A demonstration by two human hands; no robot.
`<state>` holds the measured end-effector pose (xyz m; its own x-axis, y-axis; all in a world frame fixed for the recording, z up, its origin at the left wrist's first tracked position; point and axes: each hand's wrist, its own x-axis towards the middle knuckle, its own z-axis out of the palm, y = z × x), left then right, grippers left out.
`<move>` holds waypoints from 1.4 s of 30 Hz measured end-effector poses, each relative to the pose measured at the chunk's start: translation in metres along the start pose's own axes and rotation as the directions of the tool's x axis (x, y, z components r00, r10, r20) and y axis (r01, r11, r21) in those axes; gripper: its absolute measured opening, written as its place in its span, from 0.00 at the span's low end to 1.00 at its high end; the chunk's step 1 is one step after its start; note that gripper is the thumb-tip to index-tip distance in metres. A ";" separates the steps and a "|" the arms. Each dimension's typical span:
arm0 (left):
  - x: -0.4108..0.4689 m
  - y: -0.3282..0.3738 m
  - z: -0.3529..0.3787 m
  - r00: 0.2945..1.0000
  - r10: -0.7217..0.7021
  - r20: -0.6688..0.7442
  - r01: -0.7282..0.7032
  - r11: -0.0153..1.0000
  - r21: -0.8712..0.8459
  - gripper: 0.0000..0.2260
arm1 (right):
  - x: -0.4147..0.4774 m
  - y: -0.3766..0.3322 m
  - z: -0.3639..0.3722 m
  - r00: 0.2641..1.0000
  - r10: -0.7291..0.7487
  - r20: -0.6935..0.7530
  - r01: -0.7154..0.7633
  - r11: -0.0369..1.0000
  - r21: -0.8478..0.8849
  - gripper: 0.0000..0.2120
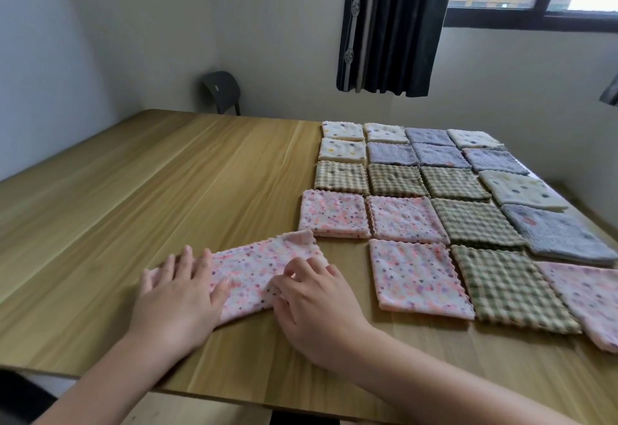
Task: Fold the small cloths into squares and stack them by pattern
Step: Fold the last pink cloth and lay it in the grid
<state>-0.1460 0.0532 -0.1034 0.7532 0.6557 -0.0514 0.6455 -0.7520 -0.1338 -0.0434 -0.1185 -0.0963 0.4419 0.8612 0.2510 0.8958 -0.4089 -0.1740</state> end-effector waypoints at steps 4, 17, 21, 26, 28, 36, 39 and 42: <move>-0.007 -0.012 -0.006 0.970 -0.039 -0.240 0.049 0.998 0.033 0.26 | 0.013 -0.009 0.006 0.997 -0.023 0.079 0.022 1.000 0.013 0.30; 0.013 -0.040 -0.001 0.853 0.503 -0.142 -0.518 0.778 -0.357 0.40 | 0.078 0.013 0.011 0.982 -0.169 0.088 0.154 0.975 0.159 0.21; 0.004 -0.013 0.005 0.919 0.372 -0.127 -0.393 0.875 -0.284 0.46 | 0.079 0.015 0.006 0.990 -0.125 0.067 0.111 0.976 0.185 0.23; 0.010 0.022 0.004 0.979 0.134 -0.154 -0.190 0.875 -0.446 0.35 | 0.058 0.019 0.010 0.991 -0.126 0.045 0.115 0.972 0.203 0.23; 0.011 0.020 0.001 0.963 0.122 -0.241 -0.232 0.830 -0.508 0.32 | 0.046 0.023 0.010 0.989 -0.140 0.057 0.125 0.970 0.209 0.23; -0.023 -0.017 0.014 0.841 0.473 -0.261 -0.539 0.775 -0.330 0.38 | 0.014 0.026 0.016 0.949 -0.250 0.193 0.202 0.950 0.236 0.28; -0.038 -0.022 0.014 0.855 0.501 -0.136 -0.519 0.825 -0.222 0.42 | 0.005 0.023 0.013 0.940 -0.264 0.216 0.221 0.954 0.203 0.32; -0.049 -0.024 0.011 0.843 0.524 -0.126 -0.539 0.818 -0.201 0.45 | -0.008 0.019 0.005 0.921 -0.281 0.269 0.244 0.956 0.163 0.33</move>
<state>-0.2001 0.0401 -0.1088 0.9886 0.1503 0.0114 0.1480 -0.9821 0.1168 -0.0300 -0.1315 -0.1067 0.1428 0.9895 0.0236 0.9566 -0.1319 -0.2599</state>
